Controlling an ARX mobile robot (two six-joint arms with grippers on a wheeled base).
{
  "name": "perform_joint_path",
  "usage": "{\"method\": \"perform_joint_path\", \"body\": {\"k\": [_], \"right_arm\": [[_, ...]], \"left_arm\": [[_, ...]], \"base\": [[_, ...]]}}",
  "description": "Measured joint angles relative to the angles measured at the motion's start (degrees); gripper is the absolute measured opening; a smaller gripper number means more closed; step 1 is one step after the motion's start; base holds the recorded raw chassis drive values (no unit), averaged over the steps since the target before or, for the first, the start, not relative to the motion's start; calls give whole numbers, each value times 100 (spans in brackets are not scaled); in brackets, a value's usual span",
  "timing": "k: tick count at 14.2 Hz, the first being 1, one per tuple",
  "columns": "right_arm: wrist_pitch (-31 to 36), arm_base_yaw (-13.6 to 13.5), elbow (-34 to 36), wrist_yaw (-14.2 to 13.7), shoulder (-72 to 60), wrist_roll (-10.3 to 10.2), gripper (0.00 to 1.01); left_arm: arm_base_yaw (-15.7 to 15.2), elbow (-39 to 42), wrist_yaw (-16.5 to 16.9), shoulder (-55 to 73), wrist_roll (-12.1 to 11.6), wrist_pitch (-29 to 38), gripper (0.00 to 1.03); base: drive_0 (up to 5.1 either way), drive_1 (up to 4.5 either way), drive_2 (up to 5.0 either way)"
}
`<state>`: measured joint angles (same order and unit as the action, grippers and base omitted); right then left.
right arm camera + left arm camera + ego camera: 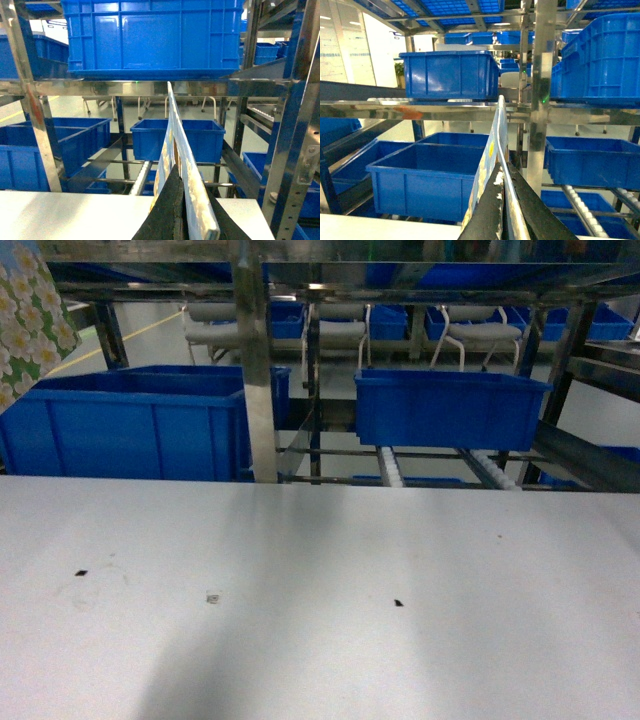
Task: Move flower gift bag to table near conveyor
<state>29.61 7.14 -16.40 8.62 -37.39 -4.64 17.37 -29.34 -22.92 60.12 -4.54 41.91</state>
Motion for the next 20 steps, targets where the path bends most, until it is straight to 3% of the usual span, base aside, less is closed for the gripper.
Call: {"method": "perform_joint_path", "body": {"k": [7,20], "right_arm": [[-15,0,0,0,0,0,2],[-7,0,2,17,-9,0,2]], "left_arm": [[0,0,0,0,0,-9,2],[-7,0,0,20,-2,4,2]], "base": [[-502,231,231],[-2,89,-94]]}}
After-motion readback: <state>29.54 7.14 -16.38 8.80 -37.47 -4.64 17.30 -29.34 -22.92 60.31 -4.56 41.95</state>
